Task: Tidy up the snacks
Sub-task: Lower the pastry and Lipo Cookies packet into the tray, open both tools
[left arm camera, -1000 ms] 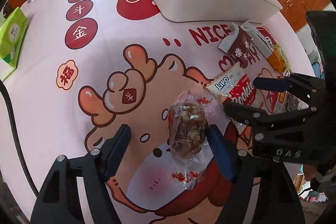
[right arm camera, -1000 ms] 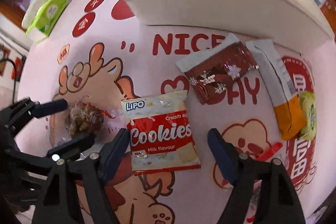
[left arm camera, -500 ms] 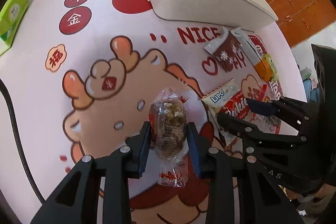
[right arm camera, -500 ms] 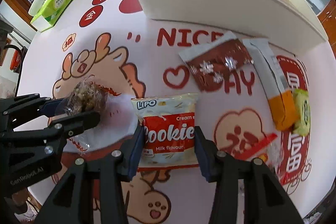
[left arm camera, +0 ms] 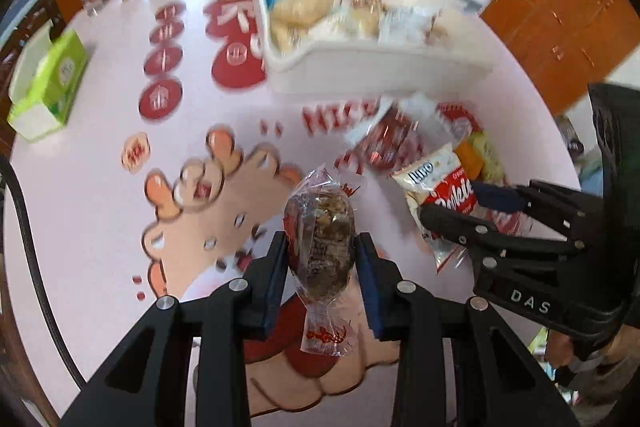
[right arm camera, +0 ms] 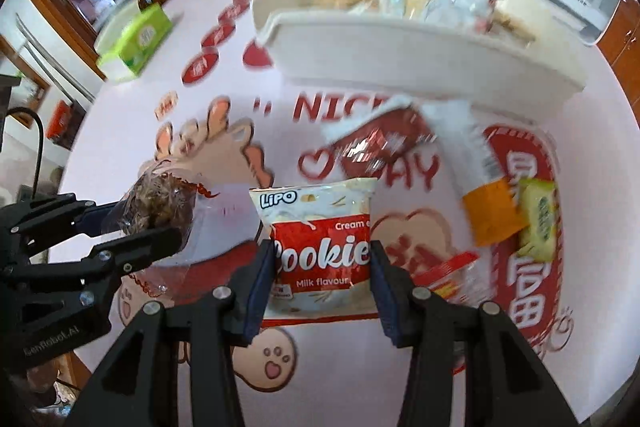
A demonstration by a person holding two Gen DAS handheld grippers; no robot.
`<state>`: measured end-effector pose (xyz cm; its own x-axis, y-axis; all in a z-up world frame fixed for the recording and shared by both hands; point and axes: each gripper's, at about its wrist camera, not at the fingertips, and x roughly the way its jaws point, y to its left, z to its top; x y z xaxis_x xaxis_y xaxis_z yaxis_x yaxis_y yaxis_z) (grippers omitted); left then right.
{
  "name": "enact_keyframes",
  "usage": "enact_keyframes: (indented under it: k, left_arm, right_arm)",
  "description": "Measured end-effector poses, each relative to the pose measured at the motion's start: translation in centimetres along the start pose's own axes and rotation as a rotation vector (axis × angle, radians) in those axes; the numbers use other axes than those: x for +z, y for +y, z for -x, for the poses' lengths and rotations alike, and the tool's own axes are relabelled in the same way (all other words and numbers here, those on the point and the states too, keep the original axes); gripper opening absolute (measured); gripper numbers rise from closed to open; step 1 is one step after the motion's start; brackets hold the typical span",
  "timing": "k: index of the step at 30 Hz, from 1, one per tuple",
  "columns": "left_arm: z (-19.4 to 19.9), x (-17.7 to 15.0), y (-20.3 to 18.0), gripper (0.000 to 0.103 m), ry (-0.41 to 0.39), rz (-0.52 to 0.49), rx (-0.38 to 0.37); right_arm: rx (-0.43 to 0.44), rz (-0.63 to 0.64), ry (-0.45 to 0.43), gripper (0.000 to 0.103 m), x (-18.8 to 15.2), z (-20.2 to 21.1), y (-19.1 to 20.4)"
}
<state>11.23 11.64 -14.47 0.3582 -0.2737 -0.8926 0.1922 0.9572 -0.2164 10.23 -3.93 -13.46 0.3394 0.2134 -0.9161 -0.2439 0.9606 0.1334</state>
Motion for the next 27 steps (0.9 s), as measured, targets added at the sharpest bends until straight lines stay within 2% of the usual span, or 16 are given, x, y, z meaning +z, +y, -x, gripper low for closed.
enact_keyframes:
  k: [7,16,22,27]
  left_arm:
    - [3.5,6.1,-5.0,0.032,-0.142,0.063,0.049]
    - [7.6,15.7,-10.4,0.032,-0.315,0.063,0.145]
    - [8.1,20.7,-11.5,0.032,-0.36,0.054,0.224]
    - [7.0,22.9,-11.4,0.032,-0.365,0.051,0.258]
  right_arm:
    - [0.032,0.045,-0.128,0.046,3.2,5.3,-5.1]
    - [-0.003,0.061,-0.304,0.047,12.2,12.5,-12.0]
    - [0.024,0.046,-0.369,0.047,17.6,13.9,-13.4]
    - [0.009,0.079,-0.355,0.047,19.8,11.8,-12.9]
